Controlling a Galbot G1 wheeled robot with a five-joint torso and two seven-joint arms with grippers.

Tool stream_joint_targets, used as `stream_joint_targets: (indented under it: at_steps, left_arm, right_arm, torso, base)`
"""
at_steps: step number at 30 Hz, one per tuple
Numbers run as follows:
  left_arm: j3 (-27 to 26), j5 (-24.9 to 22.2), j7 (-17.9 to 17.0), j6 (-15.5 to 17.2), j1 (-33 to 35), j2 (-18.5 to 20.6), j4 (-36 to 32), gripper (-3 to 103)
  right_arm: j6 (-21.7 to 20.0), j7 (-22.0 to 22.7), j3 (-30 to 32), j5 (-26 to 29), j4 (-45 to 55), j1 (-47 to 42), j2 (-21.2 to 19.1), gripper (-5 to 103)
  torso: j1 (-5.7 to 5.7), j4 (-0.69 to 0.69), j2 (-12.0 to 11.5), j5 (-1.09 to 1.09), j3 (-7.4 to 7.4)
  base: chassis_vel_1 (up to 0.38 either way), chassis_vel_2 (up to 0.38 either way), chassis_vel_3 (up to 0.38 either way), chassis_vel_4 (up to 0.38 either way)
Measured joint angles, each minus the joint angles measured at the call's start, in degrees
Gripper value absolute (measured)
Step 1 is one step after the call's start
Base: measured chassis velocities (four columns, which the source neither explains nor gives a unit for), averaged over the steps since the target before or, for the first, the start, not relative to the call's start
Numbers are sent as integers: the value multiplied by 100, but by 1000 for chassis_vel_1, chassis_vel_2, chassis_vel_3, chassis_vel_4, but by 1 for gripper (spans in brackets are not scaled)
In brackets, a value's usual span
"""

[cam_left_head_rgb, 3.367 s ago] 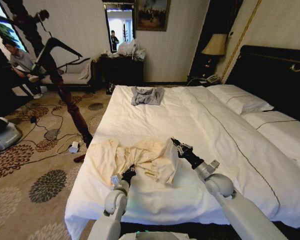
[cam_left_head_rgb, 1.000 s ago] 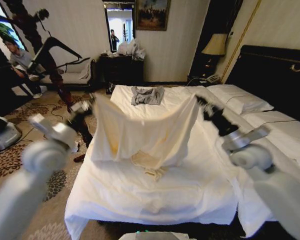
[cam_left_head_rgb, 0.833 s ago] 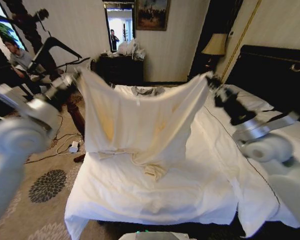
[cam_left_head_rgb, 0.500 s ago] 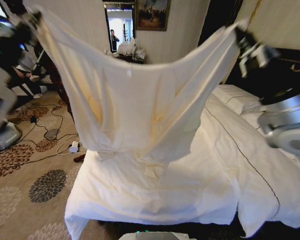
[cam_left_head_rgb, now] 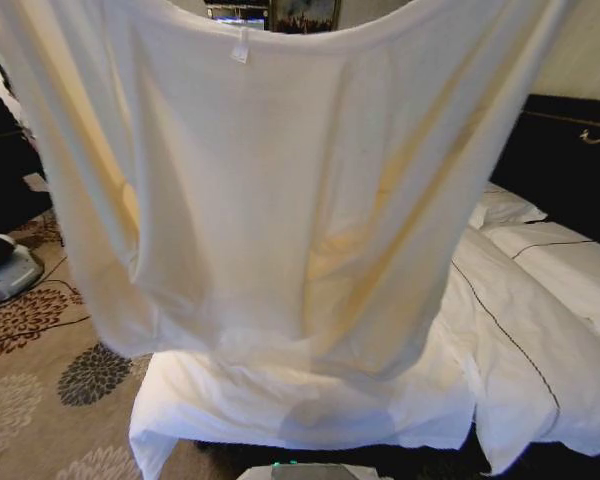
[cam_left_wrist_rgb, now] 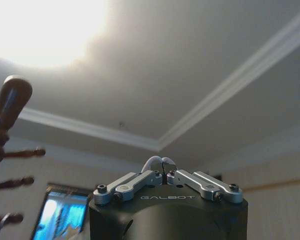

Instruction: Pick up the clothes from the bed and hang them on the clothes hanger.

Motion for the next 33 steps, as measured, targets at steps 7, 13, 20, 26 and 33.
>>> stream_joint_targets:
  at_steps: [7,13,20,26,33]
  left_arm:
    - [606,1496,-39,370,2009,-970,-501,0]
    - [2173,3891,168,743,3725,-2882,401,0]
    - [2999,5145,124,605,3211,-4444,2221,0]
    - [3347,5466,39,405,2306,-4979,3718,0]
    - [3631,6010,-66,359,1552,-6053,4936,0]
  right_arm:
    - [-302,13,-1447,-1313,-369,-475,653,0]
    - [-385,-2,-3618,-2735,-1334,-492,1440,0]
    - [-174,33,-5220,-3765,-3023,170,2537,0]
    - [26,31,-5744,-4123,-4353,979,3216,0]
    - [197,11,-6196,-4319,-5292,1528,3786,0]
  torso:
    - [3,-4,-2,4,3]
    - [3,2,-3,1,4]
    - [4,-4,-4,3,4]
    - [4,1,-4,0,4]
    - [4,-1,-4,0,4]
  base:
    - [0,0,0,0]
    - [0,0,0,0]
    - [0,0,0,0]
    - [0,0,0,0]
    - [0,0,0,0]
